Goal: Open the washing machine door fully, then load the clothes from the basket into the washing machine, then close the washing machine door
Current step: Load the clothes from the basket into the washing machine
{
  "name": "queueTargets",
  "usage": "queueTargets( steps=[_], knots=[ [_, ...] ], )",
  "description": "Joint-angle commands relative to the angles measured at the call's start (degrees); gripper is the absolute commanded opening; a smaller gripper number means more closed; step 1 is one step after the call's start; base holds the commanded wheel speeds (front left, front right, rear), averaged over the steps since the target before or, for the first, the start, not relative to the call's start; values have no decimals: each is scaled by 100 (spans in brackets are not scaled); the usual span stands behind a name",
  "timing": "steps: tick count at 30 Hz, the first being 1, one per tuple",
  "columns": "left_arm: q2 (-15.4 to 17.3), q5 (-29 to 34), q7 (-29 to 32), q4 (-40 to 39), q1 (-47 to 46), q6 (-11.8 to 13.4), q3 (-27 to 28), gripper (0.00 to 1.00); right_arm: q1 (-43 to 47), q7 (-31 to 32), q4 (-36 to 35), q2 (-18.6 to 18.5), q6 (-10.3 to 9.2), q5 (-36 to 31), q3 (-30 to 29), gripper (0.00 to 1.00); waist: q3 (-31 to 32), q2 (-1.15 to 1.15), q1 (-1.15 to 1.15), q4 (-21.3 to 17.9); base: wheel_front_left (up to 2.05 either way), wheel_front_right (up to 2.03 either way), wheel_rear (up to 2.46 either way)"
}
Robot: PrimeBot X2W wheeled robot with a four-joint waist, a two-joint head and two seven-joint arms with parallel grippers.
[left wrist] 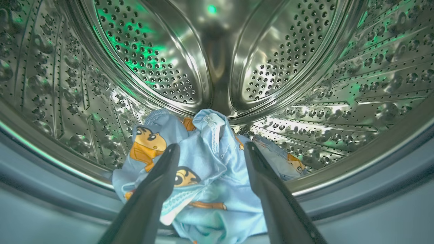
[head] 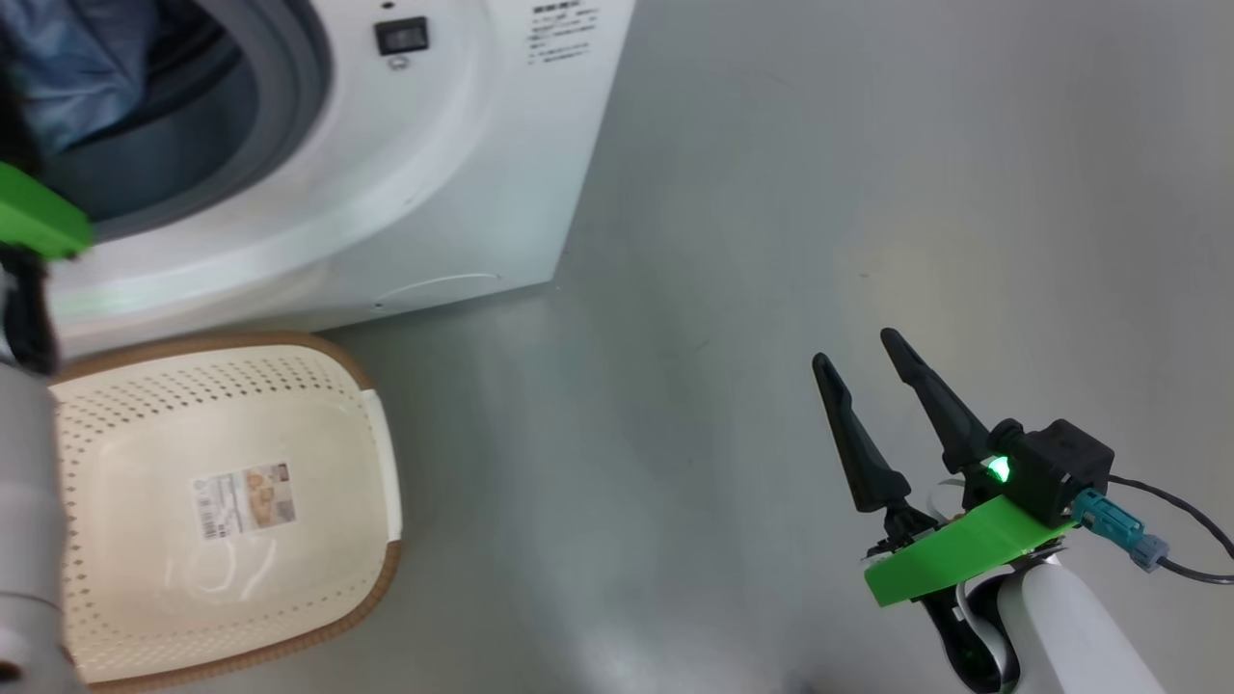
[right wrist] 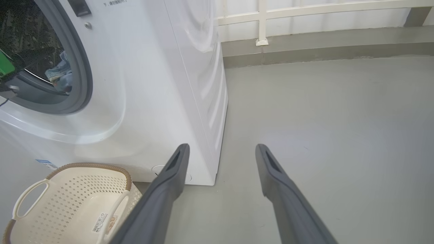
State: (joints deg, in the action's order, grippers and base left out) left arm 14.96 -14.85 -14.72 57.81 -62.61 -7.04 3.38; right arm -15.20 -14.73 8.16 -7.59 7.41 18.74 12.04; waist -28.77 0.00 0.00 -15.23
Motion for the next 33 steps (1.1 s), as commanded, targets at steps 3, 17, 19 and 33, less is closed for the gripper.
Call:
queueTargets(
  steps=[3,17,19,33],
  knots=[
    [59,135,-28,-391,379,100,129,100,155,-27,-108,-91,8,6,41,100,144,0,0,155,0,0,0],
    [-581,401,-28,-1290,1775,23,397,100,465,-27,-74,-356,8,-53,-191,100,731,0,0,622,0,0,0],
    [-651,401,-28,-1382,1974,11,470,100,529,-27,-57,-384,8,-47,-207,100,840,0,0,672,0,0,0],
    [-963,602,-28,-2063,3322,-38,581,100,1023,-27,62,-595,8,66,-328,100,1605,0,0,906,0,0,0]
  ],
)
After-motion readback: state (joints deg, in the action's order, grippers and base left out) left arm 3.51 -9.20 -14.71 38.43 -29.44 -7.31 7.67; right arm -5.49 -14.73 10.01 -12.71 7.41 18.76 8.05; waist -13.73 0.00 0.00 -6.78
